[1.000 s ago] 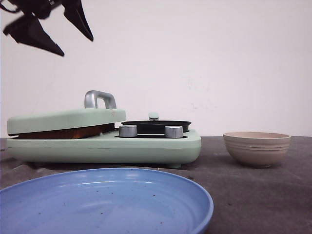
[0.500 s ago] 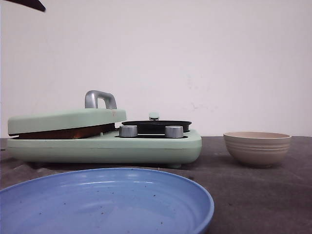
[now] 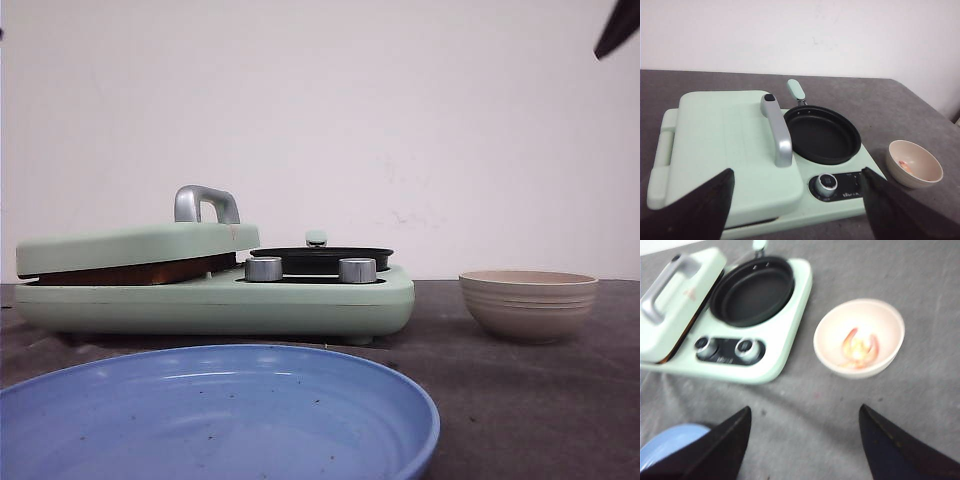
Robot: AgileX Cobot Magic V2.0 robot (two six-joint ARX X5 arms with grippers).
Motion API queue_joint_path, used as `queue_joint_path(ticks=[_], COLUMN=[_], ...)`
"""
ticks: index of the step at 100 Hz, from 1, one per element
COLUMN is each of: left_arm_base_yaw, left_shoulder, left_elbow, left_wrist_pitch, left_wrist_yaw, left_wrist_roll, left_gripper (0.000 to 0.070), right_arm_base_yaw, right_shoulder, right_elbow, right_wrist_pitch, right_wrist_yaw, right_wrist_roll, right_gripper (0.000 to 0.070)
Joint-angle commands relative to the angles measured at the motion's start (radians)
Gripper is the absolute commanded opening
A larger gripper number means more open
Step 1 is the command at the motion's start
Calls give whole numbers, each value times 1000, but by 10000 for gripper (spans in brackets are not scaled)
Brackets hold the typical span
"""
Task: Make breakfast with bread and shrimp
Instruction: 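Release the closed lid and raise the left gripper, then lower the right gripper to the cream bowl rim and grasp it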
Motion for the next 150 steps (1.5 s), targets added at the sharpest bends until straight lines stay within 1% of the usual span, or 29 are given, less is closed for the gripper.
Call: queue_joint_path(ticks=[1,8,20,32,49,56,78,87,102,115,143,150], left_arm_base_yaw=[-1,-1,-1,-1,-1,-1,-1,-1,-1,-1,-1,-1], left_shoulder=[-33,-76,-126,-161,-187,-190,-191,-191,-191,-191,-191,-191], left_elbow=[-19,-50,-82,-91,-91,-91,-91,-91,-91,-91,-91,-91], left_wrist_pitch=[-1,-27,-84,-98,-98,-98,-98,-98,-98,-103,-144,-144], left_wrist_yaw=[-10,-32,-44,-47,-50,-50,-50,-50,-51,-51,-77,-77], left_wrist_roll=[-6,-5,-4,-1,-1,-1,-1,-1,-1,-1,-1,0], left_gripper=[434,434,434,434,434,434,434,434,434,434,434,434], right_arm_base_yaw=[-27,-69,-153,-238,-316,-346,-410,-431,-452,-463,-465,-465], right_shoulder=[71,153,307,465,644,712,885,947,1029,1087,1173,1181], right_elbow=[69,140,256,360,451,467,475,475,475,476,476,476], right_wrist_pitch=[-16,-51,-106,-151,-174,-167,-122,-90,-26,20,80,85], right_wrist_yaw=[-3,-20,-95,-160,-171,-194,-232,-262,-272,-306,-316,-317], right_wrist_roll=[-61,-106,-171,-223,-270,-289,-291,-291,-291,-290,-285,-285], right_gripper=[415,415,415,415,415,415,415,415,415,415,406,384])
